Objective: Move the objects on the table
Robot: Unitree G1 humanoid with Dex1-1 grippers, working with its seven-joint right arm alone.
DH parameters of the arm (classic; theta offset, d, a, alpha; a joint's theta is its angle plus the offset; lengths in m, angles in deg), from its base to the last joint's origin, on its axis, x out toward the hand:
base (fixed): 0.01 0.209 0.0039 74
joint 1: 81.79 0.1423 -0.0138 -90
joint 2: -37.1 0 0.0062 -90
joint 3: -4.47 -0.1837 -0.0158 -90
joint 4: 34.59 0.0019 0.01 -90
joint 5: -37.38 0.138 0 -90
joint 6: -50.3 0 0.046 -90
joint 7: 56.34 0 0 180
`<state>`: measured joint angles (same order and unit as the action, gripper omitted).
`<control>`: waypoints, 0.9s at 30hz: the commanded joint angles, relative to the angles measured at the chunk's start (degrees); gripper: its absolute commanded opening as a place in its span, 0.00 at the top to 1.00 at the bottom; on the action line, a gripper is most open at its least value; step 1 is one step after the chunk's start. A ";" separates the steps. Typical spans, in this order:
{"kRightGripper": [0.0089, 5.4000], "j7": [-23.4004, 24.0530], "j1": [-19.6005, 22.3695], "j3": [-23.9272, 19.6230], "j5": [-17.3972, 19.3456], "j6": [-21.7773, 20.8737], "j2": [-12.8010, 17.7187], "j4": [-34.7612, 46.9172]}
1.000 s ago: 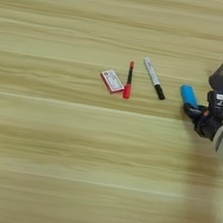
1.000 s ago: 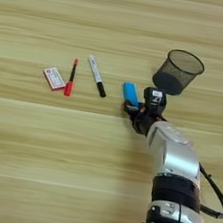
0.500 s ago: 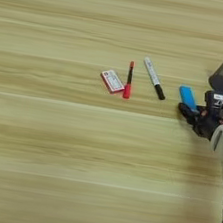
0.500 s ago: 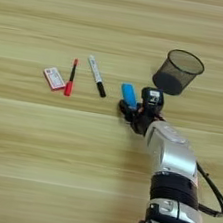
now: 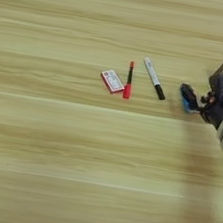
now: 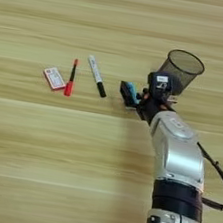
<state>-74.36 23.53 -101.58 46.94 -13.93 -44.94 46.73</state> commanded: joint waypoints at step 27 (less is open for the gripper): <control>0.01 10.12 7.11 1.80 4.65 -9.39 -14.42 9.91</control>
<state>-66.29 26.08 -100.17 50.69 -21.67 -57.68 53.93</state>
